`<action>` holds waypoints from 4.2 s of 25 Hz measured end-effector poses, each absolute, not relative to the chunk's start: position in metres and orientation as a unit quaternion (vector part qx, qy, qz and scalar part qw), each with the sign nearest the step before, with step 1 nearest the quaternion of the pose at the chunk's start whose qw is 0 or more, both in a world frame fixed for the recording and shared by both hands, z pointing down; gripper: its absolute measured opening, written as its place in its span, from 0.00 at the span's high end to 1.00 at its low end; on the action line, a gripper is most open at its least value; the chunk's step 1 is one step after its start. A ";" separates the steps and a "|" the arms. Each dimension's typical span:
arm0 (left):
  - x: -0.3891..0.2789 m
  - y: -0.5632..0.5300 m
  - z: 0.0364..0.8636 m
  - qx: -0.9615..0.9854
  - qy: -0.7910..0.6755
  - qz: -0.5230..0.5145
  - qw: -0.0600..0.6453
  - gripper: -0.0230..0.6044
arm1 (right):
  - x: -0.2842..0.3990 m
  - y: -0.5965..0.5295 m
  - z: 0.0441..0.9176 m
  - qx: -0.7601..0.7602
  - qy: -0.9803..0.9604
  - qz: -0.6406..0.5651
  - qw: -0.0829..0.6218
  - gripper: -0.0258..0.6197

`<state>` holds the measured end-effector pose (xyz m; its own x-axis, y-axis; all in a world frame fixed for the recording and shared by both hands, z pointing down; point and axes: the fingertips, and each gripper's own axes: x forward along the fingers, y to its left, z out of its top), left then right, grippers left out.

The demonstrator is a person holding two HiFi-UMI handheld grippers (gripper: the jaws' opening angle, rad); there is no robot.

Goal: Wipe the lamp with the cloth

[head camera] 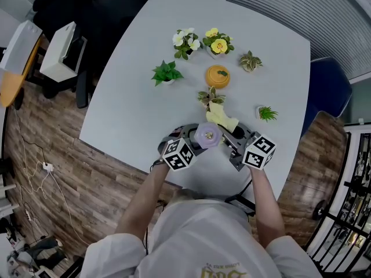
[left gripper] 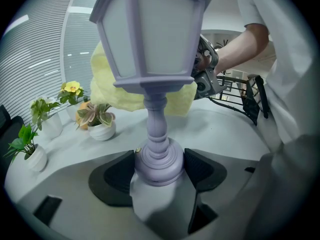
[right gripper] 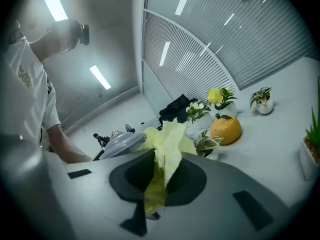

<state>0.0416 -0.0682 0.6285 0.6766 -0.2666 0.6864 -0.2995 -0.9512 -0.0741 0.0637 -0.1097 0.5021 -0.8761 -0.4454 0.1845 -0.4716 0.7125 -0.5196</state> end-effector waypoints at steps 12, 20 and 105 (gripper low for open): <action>0.042 -0.068 0.629 0.915 -0.155 0.371 0.022 0.46 | 0.063 -0.105 0.514 0.248 -0.926 0.281 0.057 0.89; 0.042 -0.068 0.629 0.915 -0.155 0.371 0.022 0.46 | 0.071 -0.095 0.506 0.252 -0.921 0.294 0.033 0.89; 0.042 -0.068 0.628 0.915 -0.156 0.372 0.023 0.46 | 0.036 -0.028 0.487 0.189 -0.938 0.284 0.052 0.89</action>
